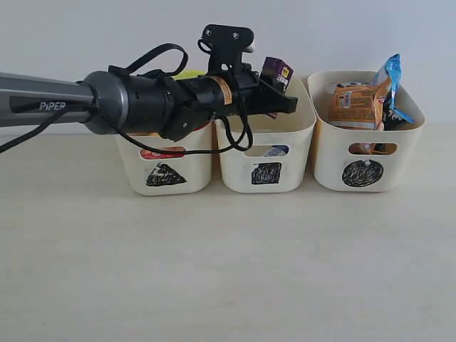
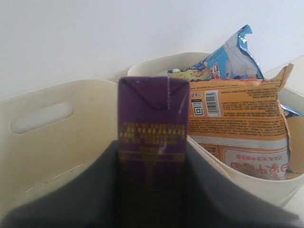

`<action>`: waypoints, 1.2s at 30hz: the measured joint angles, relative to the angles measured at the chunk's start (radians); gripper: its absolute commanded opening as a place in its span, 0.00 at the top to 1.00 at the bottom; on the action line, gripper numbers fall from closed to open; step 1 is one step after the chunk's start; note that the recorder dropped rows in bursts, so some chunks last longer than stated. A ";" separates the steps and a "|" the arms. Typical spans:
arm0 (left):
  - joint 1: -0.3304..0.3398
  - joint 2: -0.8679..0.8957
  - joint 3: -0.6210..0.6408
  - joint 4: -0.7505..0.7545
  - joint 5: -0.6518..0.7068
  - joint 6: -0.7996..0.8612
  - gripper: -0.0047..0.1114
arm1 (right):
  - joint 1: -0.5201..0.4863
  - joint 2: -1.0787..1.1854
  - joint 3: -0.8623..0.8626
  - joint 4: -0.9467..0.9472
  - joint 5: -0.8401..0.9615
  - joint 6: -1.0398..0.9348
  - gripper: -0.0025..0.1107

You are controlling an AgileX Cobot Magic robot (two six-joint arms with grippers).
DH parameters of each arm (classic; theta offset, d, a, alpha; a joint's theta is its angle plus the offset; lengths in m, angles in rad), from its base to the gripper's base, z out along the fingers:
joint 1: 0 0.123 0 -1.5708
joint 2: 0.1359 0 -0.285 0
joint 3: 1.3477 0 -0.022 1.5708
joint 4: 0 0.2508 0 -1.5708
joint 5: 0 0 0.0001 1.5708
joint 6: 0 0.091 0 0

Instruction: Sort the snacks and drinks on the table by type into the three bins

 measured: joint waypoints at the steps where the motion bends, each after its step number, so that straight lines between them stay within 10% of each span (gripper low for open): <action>1: 0.002 0.000 0.000 0.000 0.000 0.000 0.76 | 0.000 0.000 0.000 0.000 0.000 0.000 0.98; 6: 0.006 0.000 -0.002 0.005 0.012 0.000 0.39 | 0.000 0.000 0.000 0.000 0.000 0.000 0.98; 9: 0.006 0.000 -0.006 0.005 0.026 0.000 0.33 | 0.000 0.000 0.000 0.000 0.000 0.000 0.98; 13: 0.009 -0.004 -0.006 0.005 0.049 0.000 0.44 | 0.000 0.000 0.000 0.000 0.000 0.000 0.98; 18: 0.009 -0.049 -0.006 0.003 0.193 0.000 0.90 | 0.000 0.000 0.000 0.000 0.000 0.000 0.98; 36: 0.074 -0.329 0.267 0.000 0.427 -0.039 0.93 | 0.000 0.000 0.000 0.000 0.000 0.000 0.98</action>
